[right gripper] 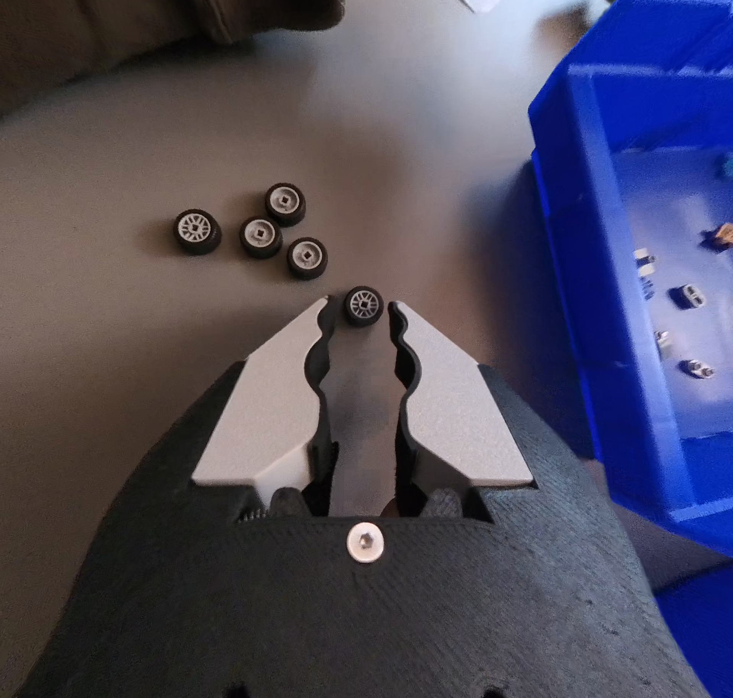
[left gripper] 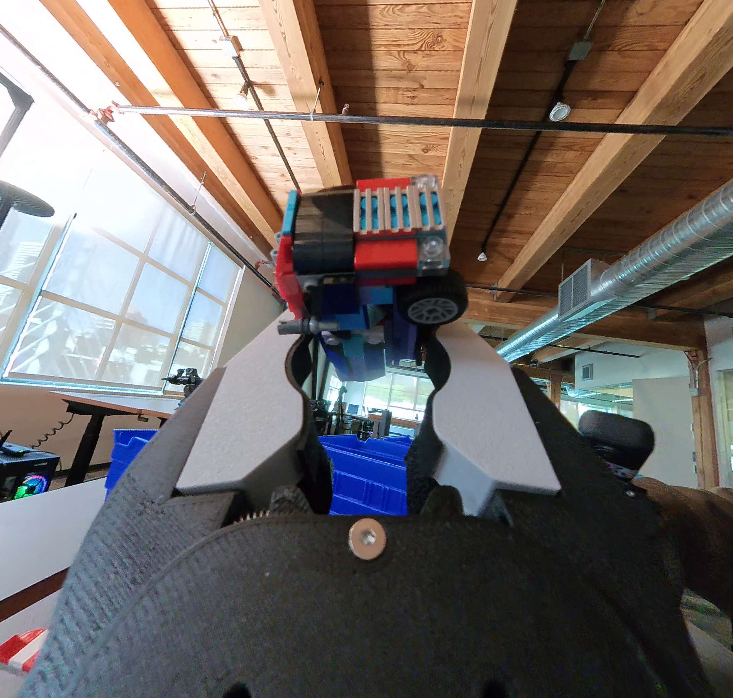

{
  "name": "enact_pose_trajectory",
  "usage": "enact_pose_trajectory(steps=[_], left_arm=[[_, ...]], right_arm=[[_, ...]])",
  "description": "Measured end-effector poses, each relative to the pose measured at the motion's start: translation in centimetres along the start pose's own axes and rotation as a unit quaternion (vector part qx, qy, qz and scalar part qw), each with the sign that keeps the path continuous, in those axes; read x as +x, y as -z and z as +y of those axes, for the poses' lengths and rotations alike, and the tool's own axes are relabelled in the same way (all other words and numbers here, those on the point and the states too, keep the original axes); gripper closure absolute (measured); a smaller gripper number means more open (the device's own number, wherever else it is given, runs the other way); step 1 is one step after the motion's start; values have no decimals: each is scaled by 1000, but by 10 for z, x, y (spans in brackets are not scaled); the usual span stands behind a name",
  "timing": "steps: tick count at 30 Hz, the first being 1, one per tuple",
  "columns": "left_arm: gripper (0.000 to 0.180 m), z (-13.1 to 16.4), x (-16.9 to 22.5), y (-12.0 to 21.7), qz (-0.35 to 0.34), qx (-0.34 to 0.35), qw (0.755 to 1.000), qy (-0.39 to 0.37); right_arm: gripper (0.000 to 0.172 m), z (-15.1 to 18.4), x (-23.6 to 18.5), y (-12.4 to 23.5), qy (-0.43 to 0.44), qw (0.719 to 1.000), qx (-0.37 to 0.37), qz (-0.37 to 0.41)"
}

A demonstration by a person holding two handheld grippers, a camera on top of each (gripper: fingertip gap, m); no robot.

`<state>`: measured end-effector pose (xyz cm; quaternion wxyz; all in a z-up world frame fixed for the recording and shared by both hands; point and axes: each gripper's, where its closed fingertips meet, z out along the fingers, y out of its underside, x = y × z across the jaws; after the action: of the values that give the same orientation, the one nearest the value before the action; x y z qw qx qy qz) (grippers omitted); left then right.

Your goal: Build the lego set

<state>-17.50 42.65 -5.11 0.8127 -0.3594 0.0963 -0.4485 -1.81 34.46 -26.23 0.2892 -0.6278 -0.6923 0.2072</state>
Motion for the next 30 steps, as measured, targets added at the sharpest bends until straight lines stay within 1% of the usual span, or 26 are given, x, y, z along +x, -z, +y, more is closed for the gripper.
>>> enact_pose_trajectory(steps=[2, 5, 7, 9, 11, 13, 15, 17, 20, 23, 27, 30], left_arm=[[124, 0, 1, 0, 3, 1, 1000, 2], [124, 0, 1, 1, 4, 6, 1000, 7], [124, -1, 1, 1, 6, 8, 1000, 9], [123, -1, 1, 1, 7, 12, 1000, 12], [123, 0, 1, 1, 8, 12, 1000, 15], [124, 1, 1, 1, 7, 8, 1000, 13], [124, 0, 1, 3, 6, 7, 1000, 12], [124, -2, 0, 4, 3, 11, 1000, 13], [124, -4, -1, 4, 3, 14, 1000, 15], [124, -1, 0, 3, 7, 10, 1000, 18], [124, 3, 0, 1, 11, 7, 1000, 23], [124, 5, 0, 0, 13, 2, 1000, 23]], right_arm=[[151, 4, 1, -3, -14, 1000, -3, -3], [152, 2, 2, -4, -19, 1000, -1, -4], [171, -4, 5, -1, -20, 1000, 7, -3], [171, -21, 12, 6, -20, 1000, 24, 3], [171, -46, 24, 17, -8, 999, 40, 13], [171, -61, 32, 21, 16, 999, 24, 22], [171, -66, 36, 19, 32, 999, 2, 21], [170, -62, 35, 12, 23, 1000, -6, 11], [162, -38, 32, -3, -9, 1000, -23, -2], [145, -18, 30, -13, -50, 998, -25, -6], [143, -10, 26, -18, -89, 996, -4, -23], [143, -7, 22, -22, -90, 995, -2, -32]])
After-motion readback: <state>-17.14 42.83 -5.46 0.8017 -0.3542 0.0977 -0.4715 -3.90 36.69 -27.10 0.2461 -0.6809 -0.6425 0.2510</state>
